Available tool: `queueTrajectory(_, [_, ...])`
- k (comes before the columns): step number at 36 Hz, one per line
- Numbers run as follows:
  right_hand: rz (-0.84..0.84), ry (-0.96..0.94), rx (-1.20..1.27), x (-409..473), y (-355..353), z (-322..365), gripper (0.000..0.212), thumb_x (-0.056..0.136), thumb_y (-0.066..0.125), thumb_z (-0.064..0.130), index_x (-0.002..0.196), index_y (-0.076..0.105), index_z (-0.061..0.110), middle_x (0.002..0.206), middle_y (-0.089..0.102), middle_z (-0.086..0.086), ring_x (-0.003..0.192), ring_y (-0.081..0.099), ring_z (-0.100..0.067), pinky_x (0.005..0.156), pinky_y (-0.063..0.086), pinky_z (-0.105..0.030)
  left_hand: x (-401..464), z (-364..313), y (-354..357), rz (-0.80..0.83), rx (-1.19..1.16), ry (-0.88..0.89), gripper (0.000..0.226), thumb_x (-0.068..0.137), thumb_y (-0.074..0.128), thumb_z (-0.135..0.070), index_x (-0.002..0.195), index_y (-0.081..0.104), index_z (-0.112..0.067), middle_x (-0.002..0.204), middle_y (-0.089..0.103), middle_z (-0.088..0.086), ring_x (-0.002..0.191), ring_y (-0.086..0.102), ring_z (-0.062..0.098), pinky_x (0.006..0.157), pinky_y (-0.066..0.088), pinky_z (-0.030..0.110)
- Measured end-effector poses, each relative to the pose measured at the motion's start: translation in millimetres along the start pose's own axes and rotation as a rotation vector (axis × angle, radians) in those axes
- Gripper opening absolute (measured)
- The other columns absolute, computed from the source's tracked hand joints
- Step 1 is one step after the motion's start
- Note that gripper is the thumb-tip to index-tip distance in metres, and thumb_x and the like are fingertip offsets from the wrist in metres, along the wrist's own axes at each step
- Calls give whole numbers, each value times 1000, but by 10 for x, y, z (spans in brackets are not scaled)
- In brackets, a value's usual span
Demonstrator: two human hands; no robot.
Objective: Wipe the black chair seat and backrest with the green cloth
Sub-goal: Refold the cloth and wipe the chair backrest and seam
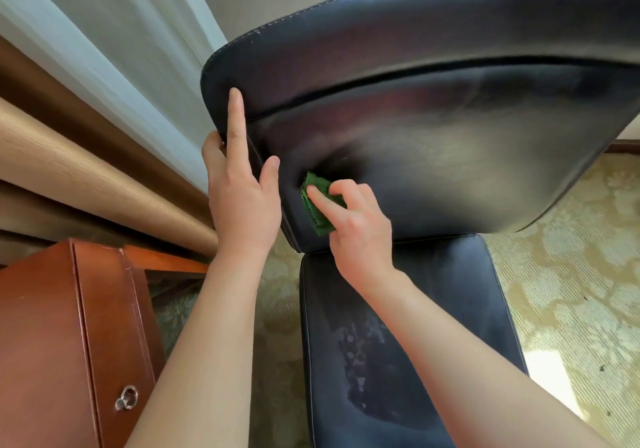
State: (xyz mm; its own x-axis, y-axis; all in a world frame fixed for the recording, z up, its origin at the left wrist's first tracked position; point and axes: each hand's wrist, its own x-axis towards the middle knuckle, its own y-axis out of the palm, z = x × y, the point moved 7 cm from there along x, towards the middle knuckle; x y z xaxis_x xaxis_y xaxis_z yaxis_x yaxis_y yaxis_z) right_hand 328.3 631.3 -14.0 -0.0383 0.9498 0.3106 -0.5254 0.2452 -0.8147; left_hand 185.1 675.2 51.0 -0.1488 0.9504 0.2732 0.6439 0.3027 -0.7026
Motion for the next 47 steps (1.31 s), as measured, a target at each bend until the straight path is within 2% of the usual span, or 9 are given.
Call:
queueTrajectory(3, [-91, -2, 16, -51, -240, -59, 59, 75, 42, -3, 122, 67, 23, 110, 62, -2, 95, 53, -28, 52, 49, -32, -16, -25, 6, 6, 7, 3, 83, 98, 61, -16, 159, 11, -42, 148, 38, 7, 126, 48, 17, 101, 32, 14])
queueTrajectory(10, [-460, 10, 41, 282, -902, -113, 61, 77, 44, -15, 124, 67, 16, 114, 63, -10, 95, 53, -33, 67, 47, -35, 14, -31, -1, 8, -1, 18, 87, 97, 59, -10, 159, 8, -44, 142, 39, 5, 121, 53, 21, 107, 43, 30])
queueTrajectory(16, [-377, 38, -60, 417, -601, 33, 64, 77, 41, -10, 127, 64, 22, 116, 63, -2, 96, 45, -25, 58, 37, -26, 46, 33, 9, 4, -12, 17, 87, 97, 58, -9, 158, 8, -46, 143, 41, 6, 120, 53, 19, 98, 36, 18])
queueTrajectory(20, [-316, 2, -30, 390, -419, 0, 58, 81, 40, -6, 124, 66, 21, 116, 64, -2, 99, 50, -28, 58, 48, -31, 68, 88, -9, -11, 1, 22, 86, 96, 60, -12, 158, 11, -45, 139, 43, 6, 119, 53, 22, 100, 40, 23])
queueTrajectory(24, [-144, -39, -39, 255, -163, -33, 58, 78, 36, -1, 121, 68, 20, 114, 64, -1, 98, 53, -28, 58, 51, -34, 58, 102, -18, -21, 13, 34, 85, 97, 61, -13, 158, 11, -44, 136, 43, 5, 115, 53, 20, 97, 36, 18])
queueTrajectory(29, [25, -55, -36, 97, -10, -143, 54, 77, 45, -5, 118, 69, 19, 112, 62, -1, 98, 52, -27, 56, 51, -36, 34, 69, -21, -31, 44, 42, 84, 98, 61, -17, 157, 9, -46, 139, 42, 8, 117, 54, 25, 101, 45, 32])
queueTrajectory(33, [-149, -95, 33, 103, -355, -59, 45, 86, 40, 1, 115, 72, 15, 109, 65, -5, 95, 51, -28, 63, 50, -36, 5, 41, -30, -31, 55, 49, 84, 98, 60, -18, 157, 8, -47, 139, 42, 11, 121, 54, 29, 103, 49, 40])
queueTrajectory(37, [-356, -111, 66, 340, -669, 100, 56, 79, 40, -12, 119, 70, 13, 112, 66, -7, 94, 52, -33, 70, 48, -36, 10, 37, -36, -35, 63, 50, 86, 97, 61, -16, 157, 7, -47, 139, 42, 10, 120, 54, 27, 102, 50, 40])
queueTrajectory(47, [-82, -42, -3, 243, -88, 28, 57, 77, 41, -4, 121, 68, 21, 115, 62, 0, 99, 51, -26, 55, 49, -34, 42, 39, -33, -33, 57, 36, 84, 97, 61, -14, 159, 11, -41, 142, 42, 10, 121, 55, 23, 105, 45, 34])
